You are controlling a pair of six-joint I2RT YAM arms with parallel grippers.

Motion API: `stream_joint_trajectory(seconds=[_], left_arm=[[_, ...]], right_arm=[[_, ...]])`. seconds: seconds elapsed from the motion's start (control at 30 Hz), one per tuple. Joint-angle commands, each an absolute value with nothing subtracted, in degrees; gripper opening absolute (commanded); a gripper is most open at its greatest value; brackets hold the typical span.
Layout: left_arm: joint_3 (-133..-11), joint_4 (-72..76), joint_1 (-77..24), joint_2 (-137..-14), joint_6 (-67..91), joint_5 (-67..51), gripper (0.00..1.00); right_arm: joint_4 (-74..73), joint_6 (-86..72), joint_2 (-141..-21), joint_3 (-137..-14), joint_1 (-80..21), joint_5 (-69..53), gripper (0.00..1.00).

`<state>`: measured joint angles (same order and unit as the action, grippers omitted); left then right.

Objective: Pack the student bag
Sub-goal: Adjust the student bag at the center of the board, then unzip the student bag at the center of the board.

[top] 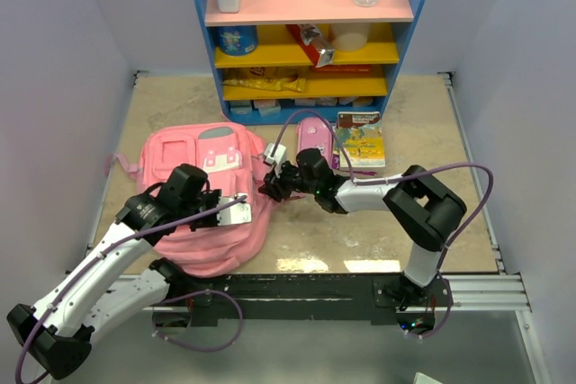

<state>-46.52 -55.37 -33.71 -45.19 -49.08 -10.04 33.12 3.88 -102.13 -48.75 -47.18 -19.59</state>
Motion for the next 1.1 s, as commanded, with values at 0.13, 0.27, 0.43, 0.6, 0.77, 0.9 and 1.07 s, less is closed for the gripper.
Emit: stream_joint_trajectory(seconds=[0.13,0.27,0.43,0.6,0.77,0.9,1.07], left_arm=[[-50.36,-51.94,-33.31,-44.12,-51.68,-9.75,0.00],[-49.92,-51.86,-33.31,-44.21,-51.59,-9.84,0.00],[-49.83,-51.94,-33.31,-44.03,-51.77,-9.84,0.00],[-50.36,-52.47,-33.31,-43.77,-51.94,-9.93,0.00],[-50.45,-52.91,-33.22,-43.51,-51.94,-10.37,0.00],[-50.45,-53.26,-33.22,-43.50,-52.21,-10.11,0.00],[-50.19,-53.79,-33.14,-43.24,-52.47,-9.67,0.00]], right_arm=[[38.67,4.31,-102.75,-52.38,-47.02,-24.17,0.43],[39.63,4.13,-103.97,-52.82,-46.93,-24.08,0.42],[40.42,3.17,-106.43,-54.67,-46.93,-24.61,0.40],[39.73,2.99,-108.89,-56.16,-46.93,-25.49,0.35],[41.83,2.46,-109.60,-55.37,-46.67,-25.14,0.31],[43.76,2.81,-109.78,-55.37,-46.67,-25.75,0.19],[45.88,2.72,-109.16,-54.14,-46.67,-24.53,0.01]])
